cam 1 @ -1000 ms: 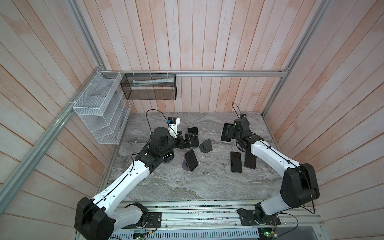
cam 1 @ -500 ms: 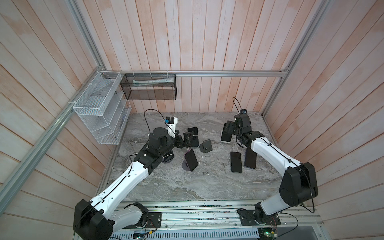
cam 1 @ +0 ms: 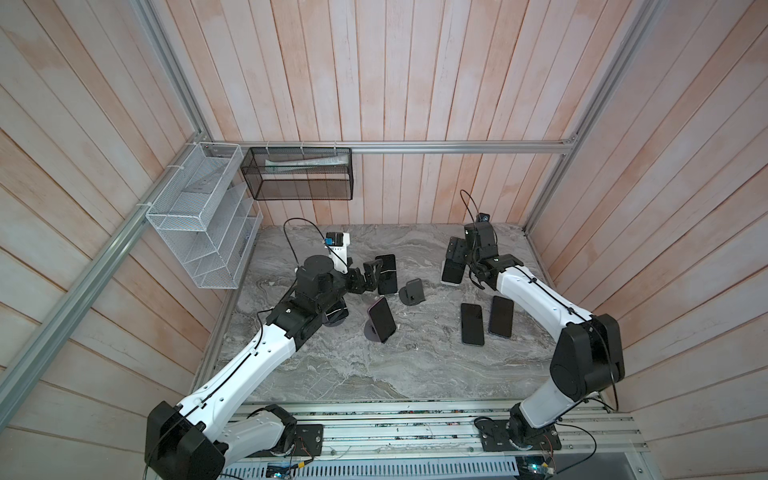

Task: Remove the phone from the phone stand
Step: 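Lower the right gripper onto the phone on the white stand and close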

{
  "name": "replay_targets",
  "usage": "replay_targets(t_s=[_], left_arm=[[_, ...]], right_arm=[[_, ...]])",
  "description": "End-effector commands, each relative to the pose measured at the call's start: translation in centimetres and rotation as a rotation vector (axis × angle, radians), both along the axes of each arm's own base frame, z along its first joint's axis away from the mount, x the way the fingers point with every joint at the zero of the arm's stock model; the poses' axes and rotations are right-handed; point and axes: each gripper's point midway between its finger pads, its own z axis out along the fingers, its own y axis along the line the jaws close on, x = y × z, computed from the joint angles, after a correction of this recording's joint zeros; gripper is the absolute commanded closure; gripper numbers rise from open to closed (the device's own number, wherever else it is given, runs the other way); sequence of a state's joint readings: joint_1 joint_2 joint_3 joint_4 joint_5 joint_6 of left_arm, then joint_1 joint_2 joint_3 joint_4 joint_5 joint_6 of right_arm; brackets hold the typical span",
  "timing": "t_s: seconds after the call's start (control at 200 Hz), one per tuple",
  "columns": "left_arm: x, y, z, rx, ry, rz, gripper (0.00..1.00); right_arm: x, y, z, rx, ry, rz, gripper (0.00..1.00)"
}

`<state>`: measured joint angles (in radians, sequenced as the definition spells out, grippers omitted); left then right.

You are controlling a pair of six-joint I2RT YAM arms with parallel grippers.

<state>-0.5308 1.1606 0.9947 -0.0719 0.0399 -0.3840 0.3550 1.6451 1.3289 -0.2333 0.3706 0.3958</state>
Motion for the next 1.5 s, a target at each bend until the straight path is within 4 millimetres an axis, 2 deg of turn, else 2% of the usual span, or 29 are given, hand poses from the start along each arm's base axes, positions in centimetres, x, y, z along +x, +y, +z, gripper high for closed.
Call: replay_targets(t_s=[0.0, 0.085, 0.205, 0.45, 0.865, 1.115, 1.495], left_arm=[[0.8, 2.4, 0.9, 0.017, -0.018, 0.134, 0.00], [0.8, 3.0, 1.2, 0.015, -0.032, 0.163, 0.00], [0.6, 2.7, 1.2, 0.001, -0.040, 0.141, 0.00], [0.6, 2.4, 1.0, 0.002, -0.032, 0.128, 0.00], [0.6, 2.2, 0.9, 0.004, -0.029, 0.121, 0.00], [0.7, 2.1, 0.6, 0.006, -0.023, 0.116, 0.00], [0.7, 2.1, 0.6, 0.008, -0.026, 0.118, 0.00]], right_arm=[[0.7, -0.2, -0.4, -0.047, 0.021, -0.019, 0.03], [1.2, 0.0, -0.9, -0.056, 0.034, -0.017, 0.02], [2.3, 0.6, -1.3, -0.061, 0.039, -0.003, 0.02], [3.8, 1.1, -3.8, -0.071, 0.091, -0.012, 0.02], [5.1, 1.1, -6.0, -0.066, 0.122, 0.017, 0.06], [5.3, 0.6, -6.6, -0.065, 0.120, -0.005, 0.09], [5.8, 1.0, -7.6, -0.046, 0.115, 0.007, 0.17]])
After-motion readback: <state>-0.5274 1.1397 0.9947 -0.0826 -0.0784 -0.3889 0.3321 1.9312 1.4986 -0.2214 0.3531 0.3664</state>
